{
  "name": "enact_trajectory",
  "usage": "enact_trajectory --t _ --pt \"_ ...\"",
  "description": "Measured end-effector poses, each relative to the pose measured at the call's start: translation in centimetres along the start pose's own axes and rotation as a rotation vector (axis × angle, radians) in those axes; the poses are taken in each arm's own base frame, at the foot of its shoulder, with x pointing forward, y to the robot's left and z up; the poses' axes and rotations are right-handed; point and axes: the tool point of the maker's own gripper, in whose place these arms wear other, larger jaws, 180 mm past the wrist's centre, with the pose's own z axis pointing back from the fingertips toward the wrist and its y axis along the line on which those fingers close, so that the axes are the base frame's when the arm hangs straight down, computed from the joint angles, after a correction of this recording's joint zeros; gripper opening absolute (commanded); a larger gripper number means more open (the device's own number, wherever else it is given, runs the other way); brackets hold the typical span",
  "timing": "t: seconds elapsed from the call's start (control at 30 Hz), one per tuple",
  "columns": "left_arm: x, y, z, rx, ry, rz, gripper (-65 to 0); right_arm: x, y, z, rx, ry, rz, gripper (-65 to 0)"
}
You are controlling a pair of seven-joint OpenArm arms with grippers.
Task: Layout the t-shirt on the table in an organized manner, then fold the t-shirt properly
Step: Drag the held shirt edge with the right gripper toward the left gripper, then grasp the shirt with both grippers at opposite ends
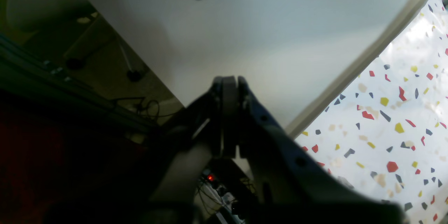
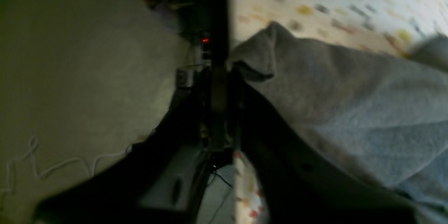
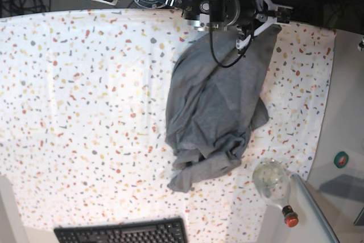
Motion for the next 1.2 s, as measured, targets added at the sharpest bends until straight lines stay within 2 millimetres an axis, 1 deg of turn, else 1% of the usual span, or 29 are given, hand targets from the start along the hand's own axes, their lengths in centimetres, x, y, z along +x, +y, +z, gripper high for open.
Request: enact_trajectory --t 0.03,0.1,0.17,0.2,0.23,0.3,0.33,0.37,0.4,0.47,0.53,0.57,0.63,0.73,0.77,0.83,0.87,0.9,0.93,0.97,1.0,1.03,1.07,1.1,1.17,1.2 --pt "-0.9 -0.2 0.1 -0.001 0.036 0.007 -65.0 0.2 -0.4 0.2 -0.015 -0.006 0.011 -43.7" --pt "-2.4 -0.9 0.2 -0.007 0.096 0.036 -65.0 0.8 -2.5 1.4 -0.066 -0.036 -0.010 -34.1" --pt "-3.4 -2.1 0.4 -0.035 0.129 0.048 -52.7 1.0 -4.9 3.3 -0.133 -0.073 -0.032 -30.0" --pt "-3.8 -3.2 0.7 -0.080 0.141 0.045 -45.7 0.9 -6.0 4.1 -0.163 -0.081 -0.037 -30.0" --pt "-4.2 -4.7 1.0 -0.152 0.152 0.043 -38.3 0.7 -7.1 5.1 -0.195 -0.087 -0.047 -30.2" --pt "-5.8 -8.7 2.0 -0.333 0.206 0.002 -24.2 0.0 -9.1 6.4 -0.251 -0.091 -0.086 -30.2" --pt "-6.7 -10.9 2.7 -0.432 0.235 -0.033 -18.8 -0.4 -10.4 7.0 -0.283 -0.093 -0.115 -30.2" --pt "-7.4 -12.5 3.3 -0.498 0.249 -0.052 -14.0 -0.7 -11.8 7.7 -0.318 -0.098 -0.152 -30.2" --pt "-7.9 -13.8 3.7 -0.543 0.258 -0.063 -10.5 -1.1 -13.4 8.6 -0.362 -0.106 -0.185 -30.2" --pt "-9.2 -15.7 4.3 -0.582 0.283 -0.056 -8.4 -2.0 -16.1 10.4 -0.441 -0.121 -0.243 -30.2" --pt "-11.0 -17.4 5.0 -0.618 0.327 -0.041 -8.6 -3.6 -18.0 12.0 -0.509 -0.115 -0.300 -30.2" --pt "-11.9 -18.0 5.3 -0.634 0.351 -0.035 -8.6 -4.3 -18.5 12.5 -0.527 -0.105 -0.321 -30.2" --pt "-13.3 -19.0 5.5 -0.659 0.391 -0.034 -8.6 -5.0 -19.3 13.2 -0.552 -0.110 -0.358 -30.0" --pt "-16.5 -21.5 6.0 -0.717 0.486 -0.047 -8.6 -5.7 -21.1 14.8 -0.609 -0.134 -0.405 -30.2" --pt "-16.9 -22.6 6.3 -0.746 0.488 -0.039 -8.6 -6.2 -22.0 15.4 -0.630 -0.145 -0.436 -30.2" --pt "-17.5 -24.4 6.8 -0.791 0.504 -0.027 -9.4 -8.5 -24.2 16.7 -0.691 -0.134 -0.520 -30.2" --pt "-17.6 -25.1 6.9 -0.812 0.502 -0.021 -13.2 -9.9 -25.4 17.2 -0.722 -0.123 -0.580 -30.2" --pt "-17.9 -25.5 7.2 -0.829 0.511 -0.029 -21.4 -11.6 -26.7 17.8 -0.755 -0.112 -0.645 -30.2" --pt "-18.3 -25.7 7.4 -0.840 0.524 -0.038 -33.2 -12.9 -27.7 18.1 -0.773 -0.101 -0.699 -30.2" --pt "-18.7 -25.6 7.4 -0.839 0.535 -0.038 -45.9 -13.9 -28.3 18.0 -0.774 -0.086 -0.734 -30.2" --pt "-19.3 -25.2 7.5 -0.826 0.560 -0.052 -62.7 -14.4 -28.8 17.8 -0.766 -0.078 -0.758 -30.2" --pt "-19.4 -24.9 7.5 -0.818 0.563 -0.051 -65.0 -14.8 -29.2 17.4 -0.757 -0.063 -0.763 -30.2" --pt "-19.5 -24.4 7.4 -0.810 0.572 -0.064 -65.0 -15.0 -29.5 17.1 -0.747 -0.053 -0.773 -29.9" --pt "-19.1 -23.8 7.0 -0.796 0.565 -0.065 -65.0 -15.1 -29.8 16.9 -0.742 -0.048 -0.780 -29.9" --pt "-17.9 -22.0 5.7 -0.744 0.537 -0.054 -65.0 -15.0 -30.4 16.1 -0.723 -0.037 -0.799 -29.6" --pt "-17.0 -20.8 4.8 -0.710 0.512 -0.045 -65.0 -14.5 -31.0 15.5 -0.710 -0.042 -0.818 -29.6"
